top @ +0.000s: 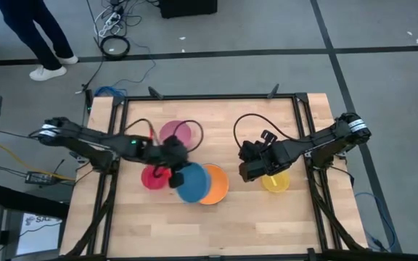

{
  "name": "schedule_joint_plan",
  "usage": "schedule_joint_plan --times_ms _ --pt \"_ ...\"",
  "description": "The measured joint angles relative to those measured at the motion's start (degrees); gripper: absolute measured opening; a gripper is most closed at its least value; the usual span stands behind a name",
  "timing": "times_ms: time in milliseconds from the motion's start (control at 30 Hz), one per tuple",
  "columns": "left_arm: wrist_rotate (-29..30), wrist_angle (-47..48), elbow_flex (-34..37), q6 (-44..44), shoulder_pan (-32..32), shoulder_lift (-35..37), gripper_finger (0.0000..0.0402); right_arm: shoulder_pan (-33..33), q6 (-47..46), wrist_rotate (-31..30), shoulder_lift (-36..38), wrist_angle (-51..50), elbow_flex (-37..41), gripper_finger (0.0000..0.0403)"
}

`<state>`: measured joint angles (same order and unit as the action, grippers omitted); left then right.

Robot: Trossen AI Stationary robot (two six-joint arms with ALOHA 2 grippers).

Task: Nest bowls inside each other
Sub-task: Stack the blue bowl on top of the orange bowl, then stack the pink bowl on top of the blue bowl

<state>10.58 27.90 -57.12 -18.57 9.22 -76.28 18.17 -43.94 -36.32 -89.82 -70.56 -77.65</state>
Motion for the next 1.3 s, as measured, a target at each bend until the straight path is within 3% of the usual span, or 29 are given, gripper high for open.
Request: schedule_joint_plan --times_ms 100,200,433,567,633,700,833,967,1167,1300 --pt "-3.3 -2.8 0.0 0.0 -1.8 -4.0 0.0016 0.0 -0.4 0.0 0.0 -0.4 0.0 0.0106" --pt "-5.5 -6.8 0.0 -0.3 -2.5 -6.7 0.0048 0.0 -0.6 0.0 0.0 -0.7 0.0 0.0107" --pt "-8.0 -8.4 -0.7 -1.2 -3.5 -7.7 0.0108 0.0 -1.6 0.2 0.0 -1.3 0.0 0.0106" --pt "-7.6 0.8 -6.2 1.8 -3.5 -5.0 0.0115 -0.3 -1.0 -5.6 0.0 1.1 0.0 0.0107" --pt "-3.7 10.3 -11.6 3.1 -3.6 -2.4 0.0115 -1.8 1.9 -10.4 0.0 5.6 0.0 0.0106" --pt "1.8 18.1 -17.6 3.6 -3.2 0.7 0.0116 -4.9 7.2 -11.0 0.0 12.9 0.0 0.0105" --pt "10.4 27.4 -27.7 3.9 -1.4 6.7 0.0116 -14.1 23.2 5.2 -1.0 35.2 0.0 0.0107" --pt "15.0 30.3 -31.9 4.7 0.3 11.5 0.0116 -20.7 35.5 18.9 -4.4 56.5 -0.6 0.0104" --pt "19.1 31.2 -31.9 4.8 1.0 15.2 0.0117 -23.7 43.8 32.6 -13.6 64.0 -7.7 0.0100" --pt "19.7 32.9 -31.8 4.8 1.0 14.7 0.0117 -23.6 46.7 34.7 -21.4 61.2 -14.7 0.0100"
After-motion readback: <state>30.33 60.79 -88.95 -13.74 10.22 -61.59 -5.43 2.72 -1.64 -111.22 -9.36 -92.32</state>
